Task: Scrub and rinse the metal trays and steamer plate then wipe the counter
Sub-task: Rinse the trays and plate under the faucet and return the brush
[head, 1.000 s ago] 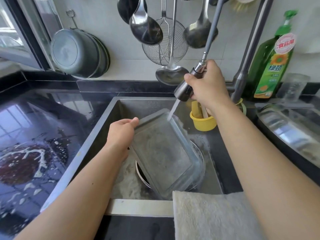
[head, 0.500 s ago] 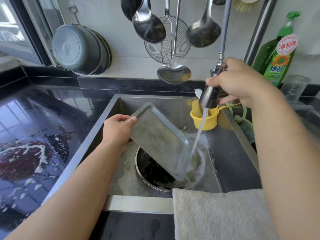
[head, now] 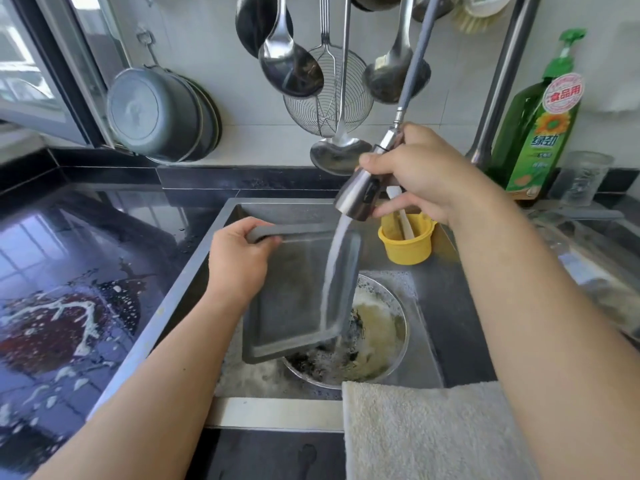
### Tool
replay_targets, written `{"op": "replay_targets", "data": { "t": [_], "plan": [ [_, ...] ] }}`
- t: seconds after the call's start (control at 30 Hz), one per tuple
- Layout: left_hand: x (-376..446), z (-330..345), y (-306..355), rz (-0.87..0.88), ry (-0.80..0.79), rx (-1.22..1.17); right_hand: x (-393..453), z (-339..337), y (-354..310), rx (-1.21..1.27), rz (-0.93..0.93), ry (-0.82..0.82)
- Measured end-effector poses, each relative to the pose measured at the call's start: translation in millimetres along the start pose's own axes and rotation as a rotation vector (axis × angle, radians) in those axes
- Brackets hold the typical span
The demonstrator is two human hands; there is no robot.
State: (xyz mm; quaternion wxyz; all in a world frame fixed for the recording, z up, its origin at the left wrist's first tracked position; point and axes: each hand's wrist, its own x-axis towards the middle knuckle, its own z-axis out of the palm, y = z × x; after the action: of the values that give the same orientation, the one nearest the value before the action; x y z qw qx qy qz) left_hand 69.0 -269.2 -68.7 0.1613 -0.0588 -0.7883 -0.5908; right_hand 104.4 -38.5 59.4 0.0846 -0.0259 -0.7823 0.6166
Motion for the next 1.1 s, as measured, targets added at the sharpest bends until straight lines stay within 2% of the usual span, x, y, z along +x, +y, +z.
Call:
{"op": "replay_targets", "data": {
  "t": [0.13, 0.37, 0.43, 0.53, 0.6, 0.67, 0.83, 1.0, 1.1],
  "plan": [
    [-7.5, 6.7, 12.1, 0.080, -0.024, 0.041, -1.4, 27.1, -5.1, 0.116, -0.067, 0.006],
    [-19.1, 12.5, 19.1, 0.281, -0.076, 0.158, -2.9, 36.9, -7.6, 0.156, -0.086, 0.032],
    [-18.5, 11.2, 17.5, 0.421, -0.075, 0.250, -2.8, 35.7, -8.3, 0.145, -0.079, 0.021],
    [-14.8, 7.7, 19.2, 0.627, -0.004, 0.597, -1.3, 27.1, -7.6, 0.088, -0.059, 0.025],
    [-11.6, 3.8, 23.9, 0.585, 0.109, 0.796, 0.8, 17.9, -3.8, -0.008, -0.049, 0.079],
    [-9.6, 2.7, 27.6, 0.489, 0.128, 0.850, 3.1, 6.7, 1.4, -0.117, -0.045, 0.137],
    [-10.6, 0.2, 29.1, 0.517, 0.104, 0.694, 5.6, -17.5, 6.1, -0.234, -0.009, 0.147],
    [-14.7, 0.9, 28.4, 0.478, -0.017, 0.484, 2.4, -24.4, 1.9, -0.250, 0.013, 0.106],
    [-10.4, -0.1, 21.9, 0.264, -0.023, 0.324, -2.7, -19.4, -4.2, -0.157, 0.004, 0.041]
  ]
}}
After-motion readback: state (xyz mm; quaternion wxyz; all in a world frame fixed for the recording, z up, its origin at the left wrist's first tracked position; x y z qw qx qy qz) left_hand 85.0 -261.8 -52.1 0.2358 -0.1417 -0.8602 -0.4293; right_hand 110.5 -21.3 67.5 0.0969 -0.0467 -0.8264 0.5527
